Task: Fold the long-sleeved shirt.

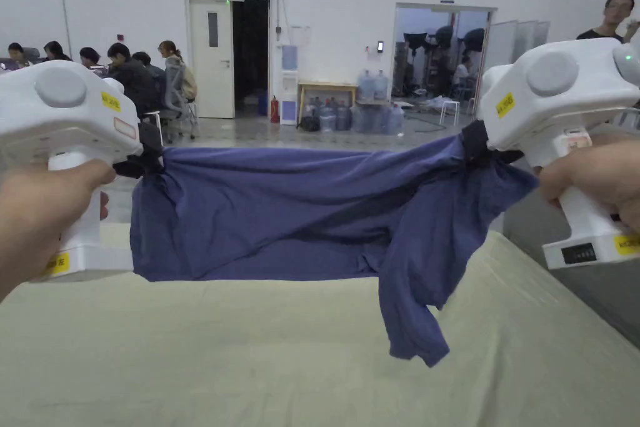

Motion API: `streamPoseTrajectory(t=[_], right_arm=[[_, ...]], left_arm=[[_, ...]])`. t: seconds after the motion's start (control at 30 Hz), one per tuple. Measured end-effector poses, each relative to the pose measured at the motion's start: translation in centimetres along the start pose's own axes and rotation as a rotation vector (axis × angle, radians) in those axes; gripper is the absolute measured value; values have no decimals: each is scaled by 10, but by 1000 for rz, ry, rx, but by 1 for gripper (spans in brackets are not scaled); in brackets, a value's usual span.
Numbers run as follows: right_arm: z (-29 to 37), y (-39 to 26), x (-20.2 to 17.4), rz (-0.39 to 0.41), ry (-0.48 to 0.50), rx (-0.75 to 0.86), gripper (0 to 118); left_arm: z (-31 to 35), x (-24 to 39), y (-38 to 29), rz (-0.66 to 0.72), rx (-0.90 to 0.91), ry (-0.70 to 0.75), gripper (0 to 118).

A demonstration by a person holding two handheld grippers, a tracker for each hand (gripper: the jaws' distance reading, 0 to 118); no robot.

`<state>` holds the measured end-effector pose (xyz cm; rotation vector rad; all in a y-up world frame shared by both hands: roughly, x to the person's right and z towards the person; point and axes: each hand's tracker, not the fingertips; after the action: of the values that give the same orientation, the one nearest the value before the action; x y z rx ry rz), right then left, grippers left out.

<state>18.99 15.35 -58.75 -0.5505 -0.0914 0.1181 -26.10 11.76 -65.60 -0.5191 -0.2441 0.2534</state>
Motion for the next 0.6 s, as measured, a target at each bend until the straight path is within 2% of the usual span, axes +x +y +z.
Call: streamPoseTrajectory(t=[0.13, 0.2, 0.27, 0.37, 0.5, 0.6], right_arm=[[-21, 12, 0, 1, -55, 14, 8], [-36, -1, -4, -7, -74, -12, 8], [-62, -31, -6, -3, -56, -63, 8], [-103, -91, -14, 32, -42, -163, 9], [-147, -194, -30, -19, -15, -264, 8], [-171, -279, -44, -12, 32, -368, 9]], left_arm=[[-14, 3, 16, 13, 37, -8, 0], [-32, -4, 11, 7, 36, -9, 0], [-54, -11, -12, -10, -51, 28, 0], [-77, -22, -75, -15, -191, 48, 0], [-123, -53, -167, -8, -342, 86, 0], [-151, -80, -243, 28, -469, 97, 0]])
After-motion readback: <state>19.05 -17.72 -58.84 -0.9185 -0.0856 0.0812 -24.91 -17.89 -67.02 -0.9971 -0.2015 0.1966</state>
